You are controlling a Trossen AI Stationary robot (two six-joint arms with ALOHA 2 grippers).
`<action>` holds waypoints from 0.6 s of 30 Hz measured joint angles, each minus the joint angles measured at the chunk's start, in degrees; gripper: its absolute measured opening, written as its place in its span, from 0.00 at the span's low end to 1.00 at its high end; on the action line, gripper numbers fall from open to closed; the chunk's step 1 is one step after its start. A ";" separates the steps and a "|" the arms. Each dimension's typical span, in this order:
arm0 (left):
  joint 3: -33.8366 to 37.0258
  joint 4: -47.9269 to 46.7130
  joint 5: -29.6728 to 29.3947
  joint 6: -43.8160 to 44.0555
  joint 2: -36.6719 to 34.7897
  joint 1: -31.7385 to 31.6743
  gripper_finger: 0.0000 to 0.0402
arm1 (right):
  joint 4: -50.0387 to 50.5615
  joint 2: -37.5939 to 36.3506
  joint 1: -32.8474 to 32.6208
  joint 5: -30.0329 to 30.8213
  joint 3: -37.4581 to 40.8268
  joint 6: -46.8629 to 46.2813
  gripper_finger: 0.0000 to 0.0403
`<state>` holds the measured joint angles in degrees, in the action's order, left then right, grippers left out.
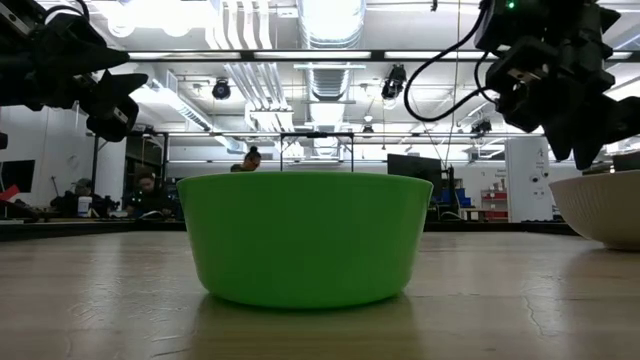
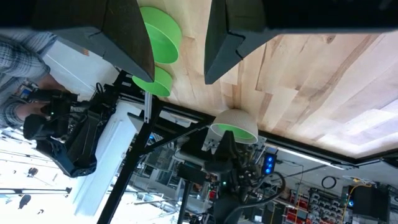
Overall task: Nest bowls inside each other
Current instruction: Move the stacked bowl to the center of the table
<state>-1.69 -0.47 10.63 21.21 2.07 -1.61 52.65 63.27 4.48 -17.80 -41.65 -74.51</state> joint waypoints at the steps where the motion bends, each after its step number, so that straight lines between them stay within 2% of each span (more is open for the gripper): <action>1: 0.02 0.00 0.02 -0.02 0.00 -0.02 0.36 | -0.39 0.22 -0.06 -0.03 0.00 -0.08 0.31; 18: 0.00 -0.02 0.02 -0.02 0.02 -0.02 0.36 | -2.05 2.69 -2.10 0.03 0.04 -3.42 0.31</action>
<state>-1.69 -0.49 10.66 21.19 2.09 -1.63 50.59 65.96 2.39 -17.77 -41.60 -77.93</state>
